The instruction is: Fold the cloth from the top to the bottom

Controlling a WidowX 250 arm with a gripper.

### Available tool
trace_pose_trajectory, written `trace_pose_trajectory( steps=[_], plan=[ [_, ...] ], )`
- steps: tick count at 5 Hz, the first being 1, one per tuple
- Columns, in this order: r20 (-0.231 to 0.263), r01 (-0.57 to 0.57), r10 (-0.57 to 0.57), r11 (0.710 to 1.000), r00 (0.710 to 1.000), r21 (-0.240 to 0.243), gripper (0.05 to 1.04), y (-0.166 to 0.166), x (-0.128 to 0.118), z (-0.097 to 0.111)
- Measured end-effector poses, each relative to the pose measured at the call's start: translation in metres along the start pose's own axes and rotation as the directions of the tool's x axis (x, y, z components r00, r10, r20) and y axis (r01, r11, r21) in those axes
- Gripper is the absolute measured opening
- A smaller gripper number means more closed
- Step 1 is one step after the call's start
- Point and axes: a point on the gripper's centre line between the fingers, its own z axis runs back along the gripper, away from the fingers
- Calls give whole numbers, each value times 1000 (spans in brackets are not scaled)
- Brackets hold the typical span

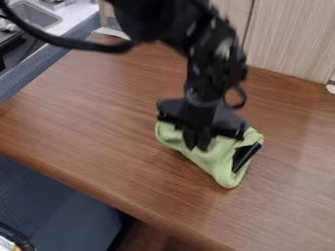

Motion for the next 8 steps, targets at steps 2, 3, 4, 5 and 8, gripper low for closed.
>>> trace_pose_trajectory(
  steps=[2,3,4,5,8],
  plan=[
    [-23,12,-12,1000,1000,6,87,5,0,-30],
    [-49,15,-15,1000,999,6,251,4,0,-30],
    [-54,30,-30,1000,998,5,494,5,0,-29],
    [-49,43,-42,999,998,11,780,7,1,-22],
    [49,7,-7,1000,999,-6,1000,20,16,34]
  ],
)
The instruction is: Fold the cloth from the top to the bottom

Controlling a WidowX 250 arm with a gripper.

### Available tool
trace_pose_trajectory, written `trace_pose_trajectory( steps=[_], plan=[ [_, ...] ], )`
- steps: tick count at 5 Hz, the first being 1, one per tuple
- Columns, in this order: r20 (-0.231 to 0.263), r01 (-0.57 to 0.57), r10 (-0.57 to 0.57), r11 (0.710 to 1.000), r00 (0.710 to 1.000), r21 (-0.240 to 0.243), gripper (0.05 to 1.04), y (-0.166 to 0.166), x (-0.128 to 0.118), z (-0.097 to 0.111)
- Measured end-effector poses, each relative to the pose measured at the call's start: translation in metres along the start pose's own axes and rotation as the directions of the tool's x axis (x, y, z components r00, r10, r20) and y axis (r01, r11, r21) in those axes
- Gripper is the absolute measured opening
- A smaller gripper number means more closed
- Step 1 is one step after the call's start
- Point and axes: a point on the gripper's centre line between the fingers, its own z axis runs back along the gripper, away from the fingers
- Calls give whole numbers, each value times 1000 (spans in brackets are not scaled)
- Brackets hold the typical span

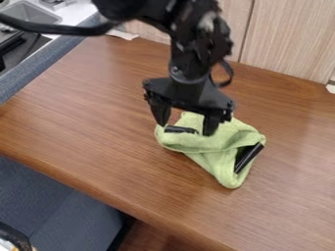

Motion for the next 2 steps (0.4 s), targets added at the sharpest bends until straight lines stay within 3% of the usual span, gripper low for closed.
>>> trace_pose_trajectory(
  steps=[2],
  plan=[
    [85,-50,52,998,995,-27,1000,14,10,37]
  ],
)
